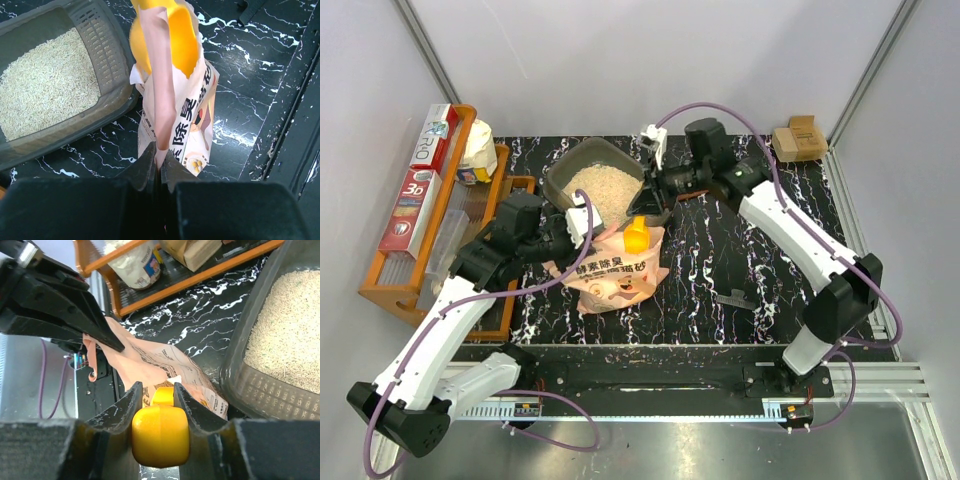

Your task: Fill the litter box with clean litter

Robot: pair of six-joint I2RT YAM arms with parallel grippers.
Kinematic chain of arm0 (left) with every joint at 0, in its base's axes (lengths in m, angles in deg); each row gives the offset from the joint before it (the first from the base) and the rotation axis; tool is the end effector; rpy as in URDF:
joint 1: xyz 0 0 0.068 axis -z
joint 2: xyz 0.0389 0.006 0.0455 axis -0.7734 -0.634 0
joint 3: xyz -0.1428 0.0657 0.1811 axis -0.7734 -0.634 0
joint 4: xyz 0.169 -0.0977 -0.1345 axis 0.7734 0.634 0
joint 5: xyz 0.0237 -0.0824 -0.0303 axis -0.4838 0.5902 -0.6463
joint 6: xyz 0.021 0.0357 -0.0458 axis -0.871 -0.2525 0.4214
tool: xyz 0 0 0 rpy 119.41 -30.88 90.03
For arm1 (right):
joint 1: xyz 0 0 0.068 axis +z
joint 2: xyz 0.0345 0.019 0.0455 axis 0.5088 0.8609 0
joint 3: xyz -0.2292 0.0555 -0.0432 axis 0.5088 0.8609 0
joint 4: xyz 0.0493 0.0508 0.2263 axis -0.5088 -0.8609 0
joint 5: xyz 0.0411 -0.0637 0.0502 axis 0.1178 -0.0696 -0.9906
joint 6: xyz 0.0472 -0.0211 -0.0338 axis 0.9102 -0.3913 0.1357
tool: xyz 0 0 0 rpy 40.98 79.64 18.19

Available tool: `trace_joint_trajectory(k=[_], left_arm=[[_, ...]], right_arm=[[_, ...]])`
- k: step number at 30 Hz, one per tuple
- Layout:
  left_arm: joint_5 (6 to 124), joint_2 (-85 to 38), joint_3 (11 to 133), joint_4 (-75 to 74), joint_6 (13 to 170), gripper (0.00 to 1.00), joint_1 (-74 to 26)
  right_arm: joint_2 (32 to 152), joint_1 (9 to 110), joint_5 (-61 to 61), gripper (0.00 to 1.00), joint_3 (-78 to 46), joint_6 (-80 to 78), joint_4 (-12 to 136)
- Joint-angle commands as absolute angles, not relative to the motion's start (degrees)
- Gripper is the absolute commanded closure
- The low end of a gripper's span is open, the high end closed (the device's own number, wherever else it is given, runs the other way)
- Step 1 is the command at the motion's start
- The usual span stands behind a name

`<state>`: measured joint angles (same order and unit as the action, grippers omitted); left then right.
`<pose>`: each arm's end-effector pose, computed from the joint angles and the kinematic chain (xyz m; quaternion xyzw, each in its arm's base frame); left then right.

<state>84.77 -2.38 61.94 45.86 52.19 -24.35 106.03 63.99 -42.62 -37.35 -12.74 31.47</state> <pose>0.1586 -0.1031 0.3220 0.4913 0.7195 -0.2123 0.4426 0.2712 0.2215 0.3580 -0.4579 0.6695 0.4655 0.3542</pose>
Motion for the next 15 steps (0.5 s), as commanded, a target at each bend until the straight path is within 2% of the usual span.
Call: trace_joint_trajectory(k=[1,2,5,15], left_arm=[[86.02,-1.14,63.73,39.05,56.52,0.98,-24.99],[85.84,-1.22,63.99,38.53,57.32,0.97,-25.08],[86.53,-1.84,64.78,37.12,60.05,0.97,-25.08],[88.99,-3.51,65.93,32.63,68.84,0.97,-25.08]], right_arm=[[101.75,68.28,-23.4,1.0,-33.73,-3.51,36.58],[100.77,69.33,-12.02,1.0,-32.42,-0.31,37.72],[98.13,70.13,-3.43,1.0,-27.93,4.21,38.34],[91.89,70.92,1.36,1.0,-9.56,5.96,51.79]])
